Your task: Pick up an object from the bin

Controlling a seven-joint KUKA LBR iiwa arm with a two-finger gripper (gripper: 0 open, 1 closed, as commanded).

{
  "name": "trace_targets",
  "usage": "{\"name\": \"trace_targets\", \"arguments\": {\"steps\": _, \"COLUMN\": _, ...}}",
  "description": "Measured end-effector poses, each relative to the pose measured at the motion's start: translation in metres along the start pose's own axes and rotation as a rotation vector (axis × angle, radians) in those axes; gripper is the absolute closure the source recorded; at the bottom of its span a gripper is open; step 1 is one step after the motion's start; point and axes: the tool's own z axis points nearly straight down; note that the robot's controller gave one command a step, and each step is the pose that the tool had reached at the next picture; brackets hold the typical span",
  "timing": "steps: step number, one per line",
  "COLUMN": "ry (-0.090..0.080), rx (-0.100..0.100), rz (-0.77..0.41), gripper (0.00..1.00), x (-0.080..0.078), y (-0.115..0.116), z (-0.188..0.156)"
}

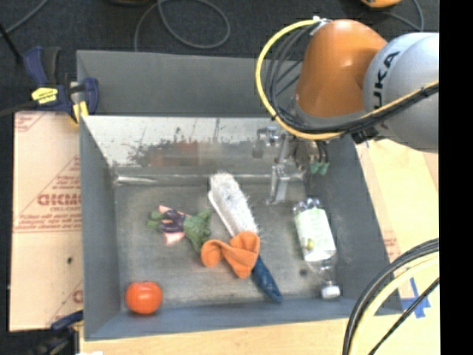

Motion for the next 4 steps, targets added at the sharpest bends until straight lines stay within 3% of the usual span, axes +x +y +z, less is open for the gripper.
{"name": "trace_targets", "arguments": {"steps": 1, "ry": -0.005, "rx": 0.001, "rz": -0.026, "gripper": 0.00, "x": 0.025, "y": 0.014, "z": 0.043}}
{"name": "trace_targets", "arguments": {"steps": 2, "ry": -0.008, "rx": 0.001, "rz": -0.087, "gripper": 0.00, "x": 0.019, "y": 0.061, "z": 0.101}}
{"name": "trace_targets", "arguments": {"steps": 3, "ry": -0.018, "rx": -0.005, "rz": -0.248, "gripper": 0.00, "x": 0.061, "y": 0.056, "z": 0.126}}
{"name": "trace_targets", "arguments": {"steps": 4, "ry": -0.008, "rx": 0.003, "rz": -0.365, "gripper": 1.00, "x": 0.104, "y": 0.027, "z": 0.133}}
